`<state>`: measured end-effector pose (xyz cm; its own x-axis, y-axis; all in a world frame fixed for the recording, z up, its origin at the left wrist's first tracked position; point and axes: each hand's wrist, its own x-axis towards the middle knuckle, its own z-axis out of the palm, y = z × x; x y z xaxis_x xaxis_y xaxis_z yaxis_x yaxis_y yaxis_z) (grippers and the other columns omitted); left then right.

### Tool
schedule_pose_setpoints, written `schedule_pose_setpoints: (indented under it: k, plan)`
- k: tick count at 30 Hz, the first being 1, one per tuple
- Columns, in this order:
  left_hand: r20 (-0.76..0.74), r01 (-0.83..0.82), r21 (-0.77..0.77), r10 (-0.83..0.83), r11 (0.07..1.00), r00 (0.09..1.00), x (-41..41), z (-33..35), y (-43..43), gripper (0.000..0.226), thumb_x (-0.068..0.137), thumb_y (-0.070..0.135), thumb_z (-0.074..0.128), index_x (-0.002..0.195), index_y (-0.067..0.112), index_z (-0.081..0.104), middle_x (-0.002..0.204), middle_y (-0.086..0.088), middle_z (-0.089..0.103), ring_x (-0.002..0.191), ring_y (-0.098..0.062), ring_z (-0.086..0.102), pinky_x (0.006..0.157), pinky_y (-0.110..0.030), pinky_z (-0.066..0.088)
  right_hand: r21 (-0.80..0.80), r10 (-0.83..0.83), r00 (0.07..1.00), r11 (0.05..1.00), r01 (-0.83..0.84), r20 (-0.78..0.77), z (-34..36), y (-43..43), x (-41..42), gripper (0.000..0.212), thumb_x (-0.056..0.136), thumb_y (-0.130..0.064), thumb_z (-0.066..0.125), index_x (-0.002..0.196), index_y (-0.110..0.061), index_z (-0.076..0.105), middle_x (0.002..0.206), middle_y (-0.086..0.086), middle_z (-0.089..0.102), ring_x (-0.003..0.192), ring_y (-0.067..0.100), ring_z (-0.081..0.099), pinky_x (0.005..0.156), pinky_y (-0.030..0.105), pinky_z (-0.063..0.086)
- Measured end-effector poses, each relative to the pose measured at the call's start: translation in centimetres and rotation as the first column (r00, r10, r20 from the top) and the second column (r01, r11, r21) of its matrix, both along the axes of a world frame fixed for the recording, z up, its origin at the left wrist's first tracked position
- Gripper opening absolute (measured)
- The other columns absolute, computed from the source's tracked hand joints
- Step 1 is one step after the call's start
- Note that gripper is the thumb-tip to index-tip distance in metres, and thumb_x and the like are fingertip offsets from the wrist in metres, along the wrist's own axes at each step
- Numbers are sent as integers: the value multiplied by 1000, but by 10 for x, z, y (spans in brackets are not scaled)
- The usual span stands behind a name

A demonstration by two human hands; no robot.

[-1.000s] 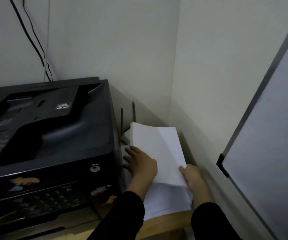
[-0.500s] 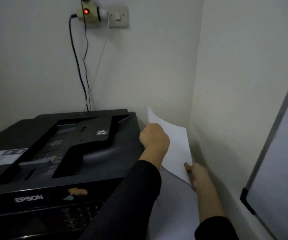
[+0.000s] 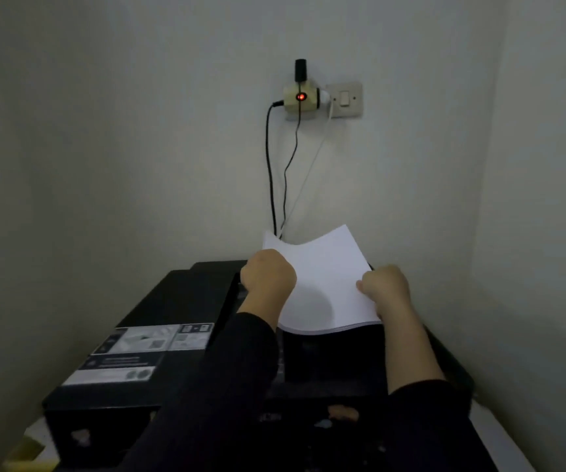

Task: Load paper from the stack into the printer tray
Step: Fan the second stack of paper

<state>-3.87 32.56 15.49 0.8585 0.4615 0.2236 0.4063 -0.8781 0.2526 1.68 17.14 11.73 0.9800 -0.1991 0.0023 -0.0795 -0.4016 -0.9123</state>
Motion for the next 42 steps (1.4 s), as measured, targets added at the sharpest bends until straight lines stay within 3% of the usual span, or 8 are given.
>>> schedule_pose_setpoints:
  k: [5,9,16,24,30,35,39,42]
  plan:
    - [38,23,2,-23,1000,999,-15,-8,90,29,94,16,55,119,2,56,126,-12,57,114,-25,58,87,-29,48,34,63,998,997,-63,17,-2,87,-16,15,91,-4,48,102,1,58,96,14,55,62,19,46,47,23,31]
    - [203,16,-40,-7,999,979,-28,-8,144,45,95,20,55,130,-5,41,131,-17,52,117,-28,56,92,-32,48,163,39,988,985,-64,152,-2,148,-23,14,91,-7,50,96,3,59,97,14,60,79,27,56,61,25,43]
    - [571,206,-284,-7,936,821,-34,-8,205,53,96,18,52,138,-3,28,131,-18,50,108,-35,58,87,-39,48,321,50,937,932,-169,347,7,218,-32,47,97,-14,52,140,1,42,142,15,48,129,30,47,107,36,38]
    - [607,346,-549,78,761,791,-36,-51,225,53,96,5,49,140,-7,21,134,-23,46,108,-21,47,88,-22,34,306,85,943,933,-188,321,-8,237,-33,37,93,-3,53,130,-1,49,127,16,59,105,24,56,88,24,40]
    - [691,435,-541,86,719,718,-32,-44,238,55,93,24,58,135,1,30,127,-16,54,113,-27,55,92,-28,41,346,25,916,922,-176,401,0,246,-31,62,87,-44,61,136,-12,43,132,7,56,119,25,55,101,40,46]
    - [782,480,-507,147,716,606,-24,-9,249,46,91,32,60,124,3,47,119,-12,59,111,-29,56,89,-32,44,397,-41,883,902,-169,468,26,247,-21,54,90,-32,62,134,-9,42,126,7,58,109,24,57,95,37,49]
    - [775,502,-519,134,691,617,-18,9,248,48,96,28,52,135,3,38,133,-13,51,122,-28,50,96,-30,40,332,-70,885,938,-98,460,33,244,-9,42,88,-31,63,121,-6,55,115,10,64,102,27,61,90,39,52]
    - [791,463,-453,104,762,603,-11,7,249,34,96,28,52,118,2,51,117,-15,60,109,-31,57,94,-39,48,319,-51,879,941,-117,473,32,241,-3,32,87,-30,65,107,-4,63,104,10,67,94,27,63,82,36,53]
